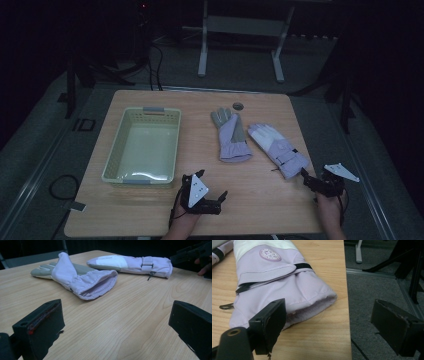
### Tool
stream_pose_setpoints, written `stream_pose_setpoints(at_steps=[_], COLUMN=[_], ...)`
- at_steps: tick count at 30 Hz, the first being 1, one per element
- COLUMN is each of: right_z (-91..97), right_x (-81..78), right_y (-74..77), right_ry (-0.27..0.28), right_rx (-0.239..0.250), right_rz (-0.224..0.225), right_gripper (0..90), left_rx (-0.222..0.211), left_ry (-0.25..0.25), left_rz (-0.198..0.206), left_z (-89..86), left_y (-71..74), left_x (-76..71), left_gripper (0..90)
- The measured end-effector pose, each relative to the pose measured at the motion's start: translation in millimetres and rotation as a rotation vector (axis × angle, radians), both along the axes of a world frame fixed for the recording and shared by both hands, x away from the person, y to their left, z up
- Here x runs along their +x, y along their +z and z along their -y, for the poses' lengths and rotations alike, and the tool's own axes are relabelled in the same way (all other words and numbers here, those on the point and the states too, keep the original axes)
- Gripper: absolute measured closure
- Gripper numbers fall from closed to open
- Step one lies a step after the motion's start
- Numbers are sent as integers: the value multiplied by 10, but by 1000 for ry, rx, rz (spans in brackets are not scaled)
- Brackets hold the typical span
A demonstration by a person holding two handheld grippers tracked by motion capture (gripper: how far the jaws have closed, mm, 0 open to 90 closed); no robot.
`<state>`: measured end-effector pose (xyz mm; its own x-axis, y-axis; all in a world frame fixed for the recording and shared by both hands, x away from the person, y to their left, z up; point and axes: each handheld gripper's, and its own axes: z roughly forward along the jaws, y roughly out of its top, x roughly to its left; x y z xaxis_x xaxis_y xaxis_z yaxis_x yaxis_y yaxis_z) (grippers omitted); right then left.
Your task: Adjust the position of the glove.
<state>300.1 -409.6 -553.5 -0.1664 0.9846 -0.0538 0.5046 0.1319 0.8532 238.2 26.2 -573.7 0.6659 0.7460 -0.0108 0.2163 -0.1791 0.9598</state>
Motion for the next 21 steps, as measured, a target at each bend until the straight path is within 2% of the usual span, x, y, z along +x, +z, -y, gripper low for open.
stream_pose_setpoints(at_steps=[4, 8, 12, 13, 14, 17, 18, 19, 21], right_z=[-15, -24, -66, -66, -76, -95, -123, -123, -131], right_x=[-4, 5, 22, 22, 32, 54, 79, 79, 154], right_y=[3, 18, 67, 67, 129, 180, 238, 238, 331], right_ry=[4, 24, 28, 28, 26, 32, 19, 19, 66], right_rx=[-6, 13, -17, -17, -3, -8, -37, -37, 13], right_rz=[-7, -38, -67, -67, -66, -67, -57, -57, -106], right_gripper=[127, 124, 118, 118, 117, 114, 115, 115, 144], left_rx=[-1, -10, -24, -24, -25, -25, -22, -22, -21], left_ry=[-3, -4, -5, -5, -7, -8, -10, -10, -12], left_rz=[4, -4, -13, -13, -14, -10, -9, -9, -7], left_z=[-3, -17, -30, -30, -32, -29, -26, -26, -24], left_y=[-1, -1, -2, -2, -2, -3, -2, -2, -2], left_x=[-8, -1, 7, 7, 6, 2, -2, -2, -5], left_gripper=[2, 2, 2, 2, 2, 2, 2, 2, 2])
